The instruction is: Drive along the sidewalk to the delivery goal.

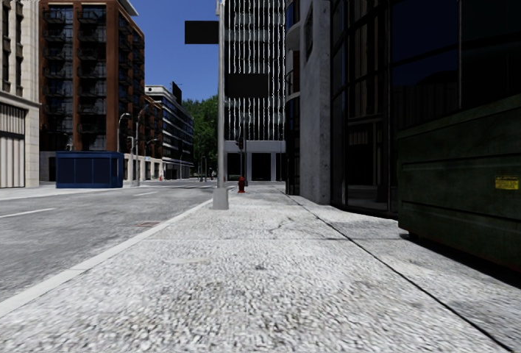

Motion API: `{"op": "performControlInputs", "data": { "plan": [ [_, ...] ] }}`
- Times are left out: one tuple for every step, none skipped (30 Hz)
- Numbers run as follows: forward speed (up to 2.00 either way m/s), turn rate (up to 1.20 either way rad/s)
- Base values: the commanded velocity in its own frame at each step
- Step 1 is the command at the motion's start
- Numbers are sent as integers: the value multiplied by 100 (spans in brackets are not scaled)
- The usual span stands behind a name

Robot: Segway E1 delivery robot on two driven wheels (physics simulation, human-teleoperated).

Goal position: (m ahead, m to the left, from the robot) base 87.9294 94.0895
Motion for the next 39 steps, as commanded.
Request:
{"op": "performControlInputs", "data": {
  "plan": [
    [200, 0],
    [200, 0],
    [200, 0],
    [200, 0],
    [200, 0],
    [200, 0],
    [200, 0],
    [200, 0],
    [200, 0],
    [200, 0],
    [200, 0],
    [200, 0],
    [200, 0],
    [200, 0],
    [200, 0],
    [200, 0],
    [200, 0],
    [200, 0],
    [200, 0],
    [200, 0],
    [200, 0],
    [200, 0],
    [200, 0],
    [200, 0],
    [200, 0],
    [200, 0],
    [200, 0],
    [200, 0],
    [200, 0],
    [200, 0],
    [200, 0],
    [200, 0],
    [200, 0],
    [200, 0],
    [200, 0],
    [200, 0],
    [200, 0],
    [200, 0],
    [200, 0]
  ]
}}
